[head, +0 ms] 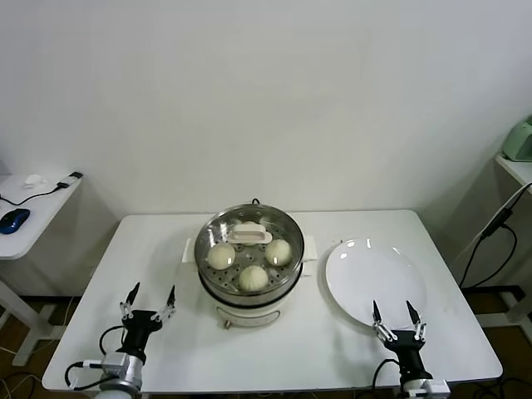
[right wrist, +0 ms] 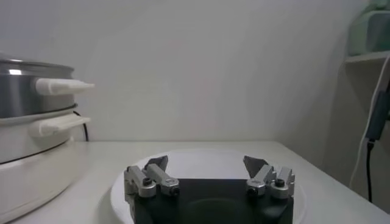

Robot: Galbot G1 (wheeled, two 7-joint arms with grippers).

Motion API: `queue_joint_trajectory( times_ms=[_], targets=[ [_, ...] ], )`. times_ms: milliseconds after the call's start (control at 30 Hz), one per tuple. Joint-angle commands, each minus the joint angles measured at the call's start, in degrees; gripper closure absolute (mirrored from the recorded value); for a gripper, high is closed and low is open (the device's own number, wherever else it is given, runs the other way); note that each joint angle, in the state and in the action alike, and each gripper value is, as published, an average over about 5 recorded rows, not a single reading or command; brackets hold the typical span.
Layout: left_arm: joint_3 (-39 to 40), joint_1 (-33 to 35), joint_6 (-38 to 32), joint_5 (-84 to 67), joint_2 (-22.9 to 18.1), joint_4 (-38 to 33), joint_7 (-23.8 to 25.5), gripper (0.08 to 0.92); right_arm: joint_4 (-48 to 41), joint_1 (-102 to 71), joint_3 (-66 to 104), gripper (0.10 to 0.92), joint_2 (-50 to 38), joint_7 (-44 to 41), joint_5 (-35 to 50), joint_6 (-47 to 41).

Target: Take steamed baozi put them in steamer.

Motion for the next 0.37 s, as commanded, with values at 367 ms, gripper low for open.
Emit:
queue_joint_trajectory(
  times_ms=[367],
  targets=[
    [1.0,0.4,-2.4,-2.2,0.0,3.2,0.5,0.177,-0.1,0.1,-0.3,0.203,0.4,-0.1,-0.1,0.0]
  ],
)
